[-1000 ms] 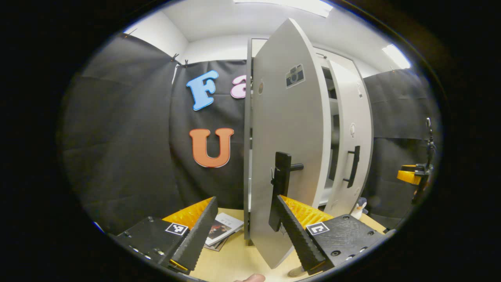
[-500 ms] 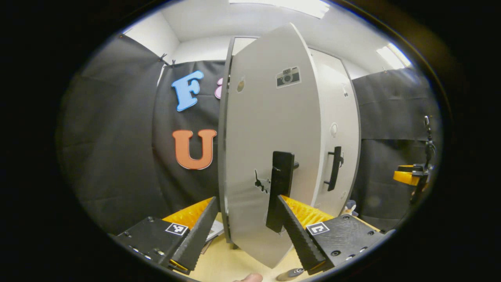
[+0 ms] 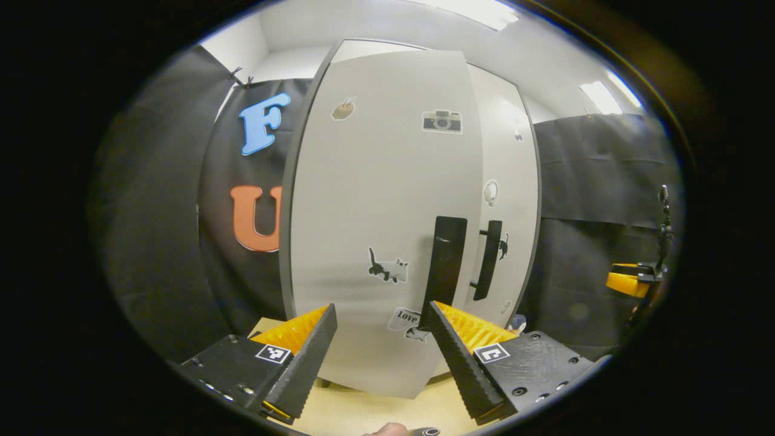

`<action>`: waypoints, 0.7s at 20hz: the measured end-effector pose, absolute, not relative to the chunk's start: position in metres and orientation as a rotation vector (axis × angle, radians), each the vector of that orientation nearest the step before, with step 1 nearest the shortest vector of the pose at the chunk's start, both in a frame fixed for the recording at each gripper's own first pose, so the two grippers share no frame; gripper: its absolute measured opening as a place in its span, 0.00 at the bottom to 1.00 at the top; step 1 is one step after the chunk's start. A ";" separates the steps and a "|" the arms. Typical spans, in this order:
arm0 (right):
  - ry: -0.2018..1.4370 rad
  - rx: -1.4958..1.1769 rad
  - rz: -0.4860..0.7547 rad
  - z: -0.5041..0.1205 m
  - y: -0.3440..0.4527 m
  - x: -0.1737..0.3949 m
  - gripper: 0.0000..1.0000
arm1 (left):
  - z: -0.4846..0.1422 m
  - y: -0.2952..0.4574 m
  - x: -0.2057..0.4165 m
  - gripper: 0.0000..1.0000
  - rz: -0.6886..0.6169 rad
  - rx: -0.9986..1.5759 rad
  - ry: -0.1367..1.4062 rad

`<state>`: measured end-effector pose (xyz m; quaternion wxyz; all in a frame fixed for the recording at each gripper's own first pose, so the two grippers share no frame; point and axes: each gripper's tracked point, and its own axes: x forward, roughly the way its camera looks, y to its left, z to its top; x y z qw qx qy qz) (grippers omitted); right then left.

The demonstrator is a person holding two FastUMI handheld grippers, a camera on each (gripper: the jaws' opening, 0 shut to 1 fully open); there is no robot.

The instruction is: Grasp the bottle in the cabinet with the left hand and place it on the coaster, then close the right door with the right hand and the left door with the left hand.

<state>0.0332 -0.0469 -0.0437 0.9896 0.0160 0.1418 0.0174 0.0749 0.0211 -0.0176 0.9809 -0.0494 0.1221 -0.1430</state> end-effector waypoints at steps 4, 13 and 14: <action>0.262 0.046 0.031 -0.037 -0.049 0.032 0.99 | -0.009 0.013 0.075 1.00 -0.271 -0.040 0.234; 0.177 0.041 0.053 -0.008 -0.025 0.048 0.99 | 0.017 0.008 0.054 0.97 -0.190 0.053 0.176; 0.157 0.038 0.052 -0.004 -0.022 0.050 0.99 | 0.019 0.009 0.049 0.96 -0.180 0.063 0.171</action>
